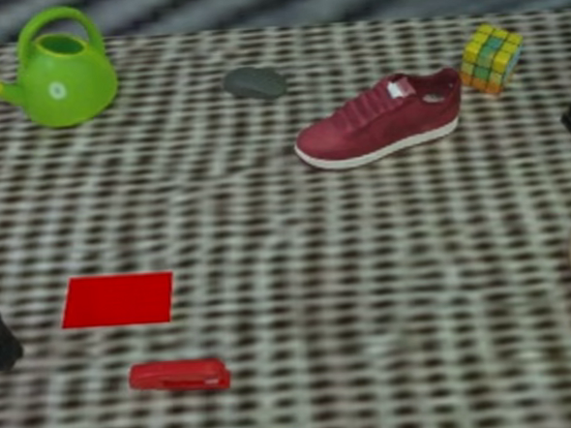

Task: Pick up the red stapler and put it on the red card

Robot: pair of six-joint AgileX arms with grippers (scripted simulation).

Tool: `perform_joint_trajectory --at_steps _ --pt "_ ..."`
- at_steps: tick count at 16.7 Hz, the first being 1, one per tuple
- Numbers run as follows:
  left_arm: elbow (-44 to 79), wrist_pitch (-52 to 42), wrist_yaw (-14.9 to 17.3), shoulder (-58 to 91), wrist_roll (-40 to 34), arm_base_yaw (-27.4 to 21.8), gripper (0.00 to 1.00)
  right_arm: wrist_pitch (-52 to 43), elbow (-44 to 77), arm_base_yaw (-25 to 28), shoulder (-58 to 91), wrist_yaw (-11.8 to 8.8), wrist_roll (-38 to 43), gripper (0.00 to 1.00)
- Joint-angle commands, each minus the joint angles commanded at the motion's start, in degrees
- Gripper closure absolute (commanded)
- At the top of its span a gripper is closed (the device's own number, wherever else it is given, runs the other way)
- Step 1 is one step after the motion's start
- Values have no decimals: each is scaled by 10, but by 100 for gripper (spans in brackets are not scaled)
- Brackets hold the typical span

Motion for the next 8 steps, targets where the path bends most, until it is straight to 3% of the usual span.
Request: perform_joint_trajectory --at_steps 4,8 --pt "17 -16 0 19 15 -9 0 0 0 0 0 0 0 0" --pt "107 -97 0 128 94 -53 0 0 0 0 0 0 0 0"
